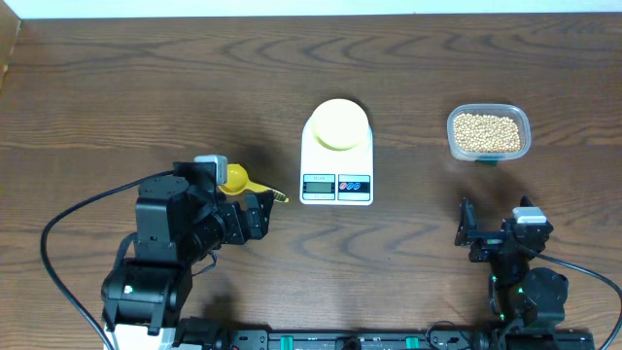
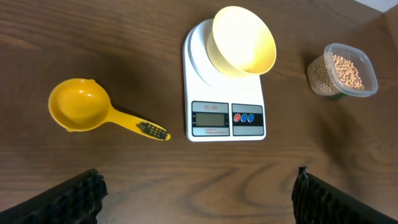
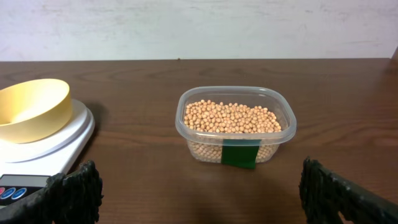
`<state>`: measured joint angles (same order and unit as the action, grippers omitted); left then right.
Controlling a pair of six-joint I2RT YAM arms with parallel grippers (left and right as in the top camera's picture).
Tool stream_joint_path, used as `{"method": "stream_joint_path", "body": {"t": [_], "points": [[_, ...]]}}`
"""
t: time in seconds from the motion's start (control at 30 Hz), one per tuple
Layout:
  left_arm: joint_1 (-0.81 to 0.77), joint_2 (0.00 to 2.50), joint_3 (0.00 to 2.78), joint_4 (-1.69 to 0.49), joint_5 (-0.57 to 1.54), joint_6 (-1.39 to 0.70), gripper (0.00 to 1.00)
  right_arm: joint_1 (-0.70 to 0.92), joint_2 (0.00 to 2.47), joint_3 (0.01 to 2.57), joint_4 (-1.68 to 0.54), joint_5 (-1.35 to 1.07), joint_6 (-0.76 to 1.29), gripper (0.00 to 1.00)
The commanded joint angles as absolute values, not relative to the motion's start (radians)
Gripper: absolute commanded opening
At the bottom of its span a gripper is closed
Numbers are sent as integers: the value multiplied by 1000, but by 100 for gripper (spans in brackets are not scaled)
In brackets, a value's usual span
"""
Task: Scoop item into bowl and weigh 50g on scale
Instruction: 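Move the left gripper over the yellow scoop and lower onto it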
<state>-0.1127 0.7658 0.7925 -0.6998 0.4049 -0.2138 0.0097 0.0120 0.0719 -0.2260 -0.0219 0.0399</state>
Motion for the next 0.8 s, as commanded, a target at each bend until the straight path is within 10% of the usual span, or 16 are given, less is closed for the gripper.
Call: {"method": "stream_joint_path", "body": {"t": [0.0, 0.77], "points": [[-109, 780, 809, -699, 402, -228, 98, 15, 8, 69, -228, -17, 28, 99], [-108, 1036, 803, -859, -65, -819, 98, 15, 8, 69, -227, -17, 28, 99]]}}
